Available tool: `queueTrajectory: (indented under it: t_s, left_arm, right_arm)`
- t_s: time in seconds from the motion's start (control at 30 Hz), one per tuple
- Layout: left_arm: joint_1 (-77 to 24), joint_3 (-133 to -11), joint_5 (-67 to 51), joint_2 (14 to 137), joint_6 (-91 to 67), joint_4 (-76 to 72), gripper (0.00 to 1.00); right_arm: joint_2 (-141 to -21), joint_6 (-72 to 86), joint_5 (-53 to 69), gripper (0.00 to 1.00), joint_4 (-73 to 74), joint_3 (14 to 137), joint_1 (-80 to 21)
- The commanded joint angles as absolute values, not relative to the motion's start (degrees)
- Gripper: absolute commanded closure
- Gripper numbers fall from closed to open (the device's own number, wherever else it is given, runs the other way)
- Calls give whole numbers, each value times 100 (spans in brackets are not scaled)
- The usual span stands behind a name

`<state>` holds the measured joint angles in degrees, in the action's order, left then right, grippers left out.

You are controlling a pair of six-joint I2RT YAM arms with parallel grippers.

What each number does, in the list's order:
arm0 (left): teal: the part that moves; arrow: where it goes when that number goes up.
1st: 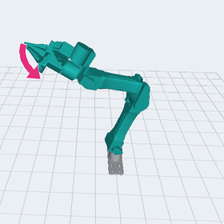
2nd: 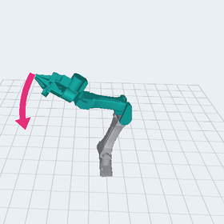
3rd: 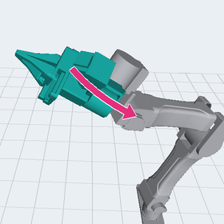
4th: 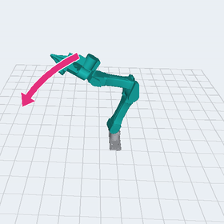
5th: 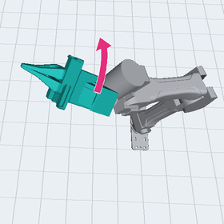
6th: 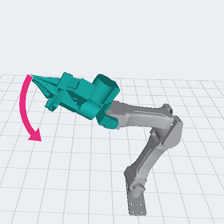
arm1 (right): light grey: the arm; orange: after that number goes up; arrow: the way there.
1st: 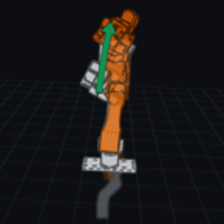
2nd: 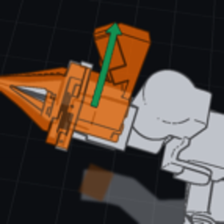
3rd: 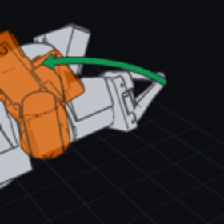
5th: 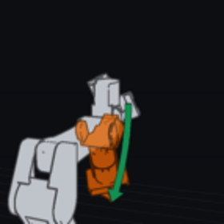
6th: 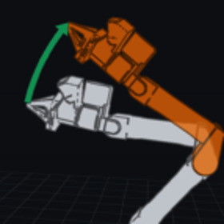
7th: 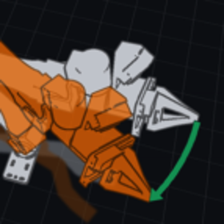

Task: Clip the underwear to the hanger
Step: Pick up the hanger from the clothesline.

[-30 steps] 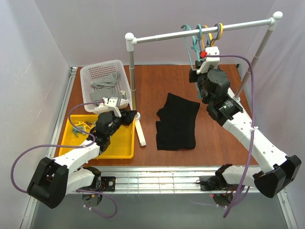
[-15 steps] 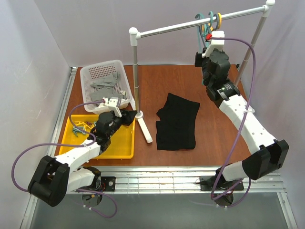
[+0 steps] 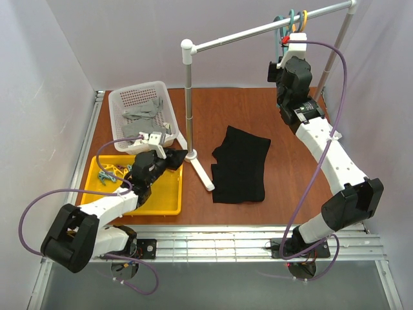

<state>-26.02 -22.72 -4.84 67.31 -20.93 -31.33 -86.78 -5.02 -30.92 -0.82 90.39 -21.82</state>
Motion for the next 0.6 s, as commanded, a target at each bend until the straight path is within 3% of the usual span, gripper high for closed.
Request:
queueTrajectory:
  t_s: [0.0, 0.57]
  left_arm:
    - [-2628, -2057, -712, 6811, -2197, -3908, 42]
    - [-2663, -2953, -765, 8639, -1952, -5590, 40]
  right_arm:
    - [-8614, -598, -3085, 99, -53, 9185, -2188]
    - [-8007, -457, -2523, 99, -105, 8526, -2250]
